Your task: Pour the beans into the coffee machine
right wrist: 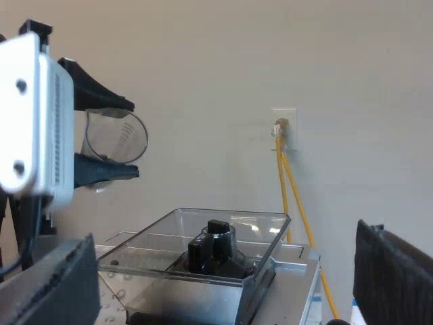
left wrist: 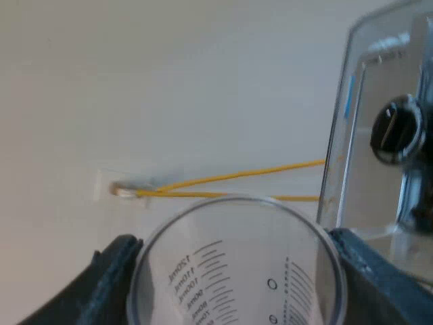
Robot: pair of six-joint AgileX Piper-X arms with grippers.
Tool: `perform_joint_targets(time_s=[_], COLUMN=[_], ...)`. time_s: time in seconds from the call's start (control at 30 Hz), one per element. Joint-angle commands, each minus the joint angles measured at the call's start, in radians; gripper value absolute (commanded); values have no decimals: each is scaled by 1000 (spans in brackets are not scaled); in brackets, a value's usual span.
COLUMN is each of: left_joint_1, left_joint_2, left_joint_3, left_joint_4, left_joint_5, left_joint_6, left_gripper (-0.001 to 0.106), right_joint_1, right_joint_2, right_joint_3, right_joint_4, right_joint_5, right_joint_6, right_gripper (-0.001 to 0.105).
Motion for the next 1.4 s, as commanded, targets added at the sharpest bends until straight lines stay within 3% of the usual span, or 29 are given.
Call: perform_joint_targets(time_s=[0.03,0.27,0.43,0.57,0.63,0.83,0.97,1.4], left_joint_1=[-4,-4,-4,-4,-4,-4,-4,-4], left_joint_2=[-8,13,34,41,57,81,88,90], left_joint_3=[-11,-11,-11,-11,-11,-11,-11,-11], left_joint_4=[-26,-73,-92,-96,-96,-108,-113,-123], left_joint_5=[-18,-14,19,30,35,43,71,93], left_joint_6=[135,423,582,599,659,704,806,857], left_gripper=[0,0,0,0,0,0,0,0], right_joint_1=[0,0,0,0,0,0,0,0], right_joint_2=[-4,-4,-4,-4,-4,-4,-4,-4], right_joint_3=[-4,-4,-4,-4,-4,-4,-4,-4], right_joint_4=[0,0,0,0,0,0,0,0], right_joint_5=[5,5,5,5,5,5,5,5], right_joint_6=[-15,-15,-15,-15,-15,-15,-15,-13], right_gripper=[78,78,78,78,78,78,78,78])
